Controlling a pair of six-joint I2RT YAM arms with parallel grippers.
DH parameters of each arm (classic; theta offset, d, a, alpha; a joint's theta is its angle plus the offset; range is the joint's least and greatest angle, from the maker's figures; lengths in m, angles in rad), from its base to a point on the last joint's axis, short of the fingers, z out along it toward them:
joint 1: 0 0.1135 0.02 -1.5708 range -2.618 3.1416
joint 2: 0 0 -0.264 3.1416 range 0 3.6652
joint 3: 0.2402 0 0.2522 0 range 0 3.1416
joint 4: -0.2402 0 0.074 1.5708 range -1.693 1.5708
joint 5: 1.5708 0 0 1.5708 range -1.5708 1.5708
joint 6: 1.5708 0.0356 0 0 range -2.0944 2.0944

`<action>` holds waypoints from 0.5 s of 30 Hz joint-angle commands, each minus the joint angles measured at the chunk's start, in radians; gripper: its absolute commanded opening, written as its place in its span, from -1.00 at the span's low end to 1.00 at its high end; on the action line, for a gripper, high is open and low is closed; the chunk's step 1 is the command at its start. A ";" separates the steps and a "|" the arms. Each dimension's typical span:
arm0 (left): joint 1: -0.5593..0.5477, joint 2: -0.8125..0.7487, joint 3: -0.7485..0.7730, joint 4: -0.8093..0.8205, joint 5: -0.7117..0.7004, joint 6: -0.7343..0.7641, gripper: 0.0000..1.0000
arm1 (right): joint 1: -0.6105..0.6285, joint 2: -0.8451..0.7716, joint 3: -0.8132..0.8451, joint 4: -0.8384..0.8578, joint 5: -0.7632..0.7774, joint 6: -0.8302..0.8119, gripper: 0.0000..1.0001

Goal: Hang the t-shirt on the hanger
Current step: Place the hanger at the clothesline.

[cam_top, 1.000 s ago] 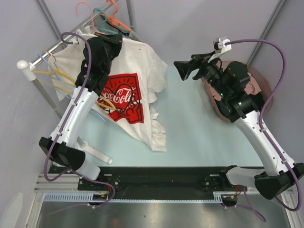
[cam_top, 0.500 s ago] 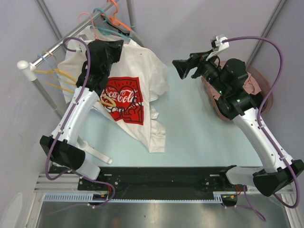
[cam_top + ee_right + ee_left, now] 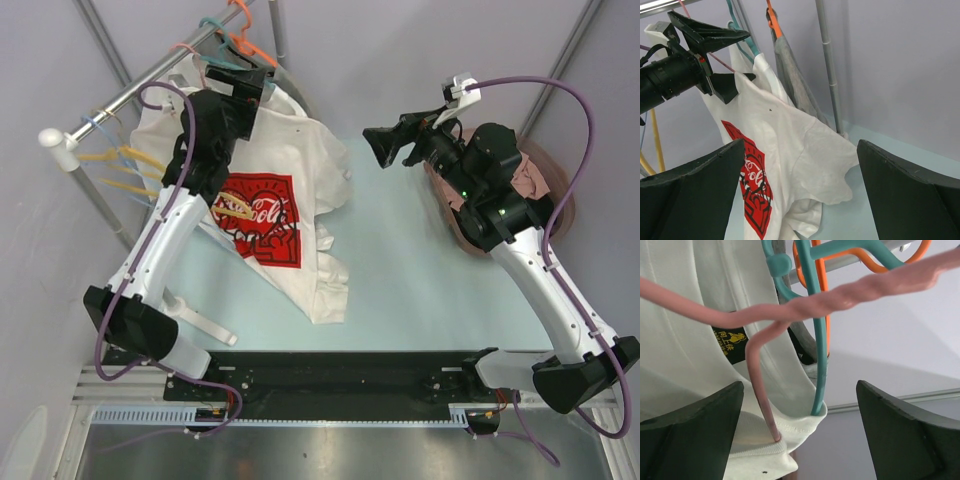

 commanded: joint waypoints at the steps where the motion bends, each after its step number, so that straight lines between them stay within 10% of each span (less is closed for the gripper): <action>1: 0.004 -0.076 -0.033 0.055 -0.016 0.077 1.00 | -0.004 -0.009 0.051 0.010 -0.007 -0.012 0.99; 15: 0.001 -0.240 -0.181 0.093 -0.035 0.228 1.00 | 0.031 -0.022 0.051 -0.013 -0.010 -0.016 0.99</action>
